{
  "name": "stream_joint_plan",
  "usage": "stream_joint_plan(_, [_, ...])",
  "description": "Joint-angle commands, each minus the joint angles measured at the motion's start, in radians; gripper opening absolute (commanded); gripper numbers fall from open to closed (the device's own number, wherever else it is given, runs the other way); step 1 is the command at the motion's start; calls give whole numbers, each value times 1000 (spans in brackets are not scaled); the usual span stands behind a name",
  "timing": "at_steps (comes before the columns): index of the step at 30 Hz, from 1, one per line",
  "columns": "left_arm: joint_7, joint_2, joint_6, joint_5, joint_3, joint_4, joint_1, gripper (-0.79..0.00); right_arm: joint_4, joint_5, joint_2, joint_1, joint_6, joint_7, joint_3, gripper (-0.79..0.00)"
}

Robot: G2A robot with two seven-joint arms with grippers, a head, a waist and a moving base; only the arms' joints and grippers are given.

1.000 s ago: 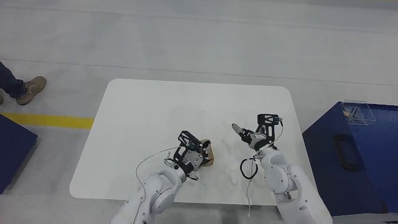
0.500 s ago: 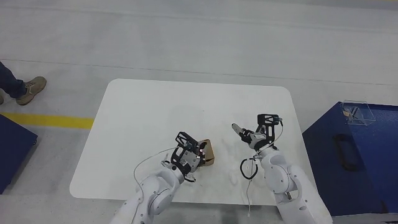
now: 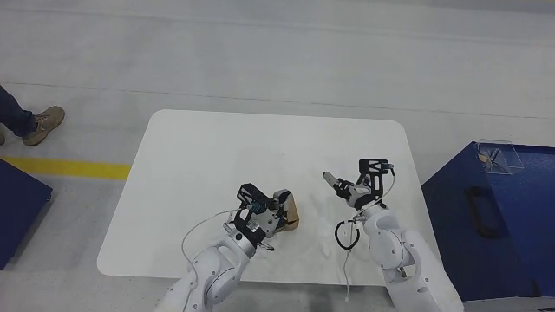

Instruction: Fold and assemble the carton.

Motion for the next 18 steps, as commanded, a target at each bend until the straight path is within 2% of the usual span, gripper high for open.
stream_joint_plan(1, [0, 0, 0, 0, 0, 0, 0, -783, 0, 0, 0, 0, 0, 0, 0, 0])
stream_joint_plan(3, [9, 0, -1, -1, -1, -2, 3, -770, 0, 0, 0, 0, 0, 0, 0, 0])
stream_joint_plan(4, [8, 0, 0, -2, -1, -1, 2, -726, 0, 0, 0, 0, 0, 0, 0, 0])
stream_joint_plan(10, [6, 0, 0, -2, -1, -1, 2, -329, 0, 0, 0, 0, 0, 0, 0, 0])
stream_joint_plan(16, [6, 0, 0, -2, -1, -1, 2, -73, 0, 0, 0, 0, 0, 0, 0, 0])
stream_joint_plan(18, [6, 0, 0, -2, -1, -1, 2, -34, 0, 0, 0, 0, 0, 0, 0, 0])
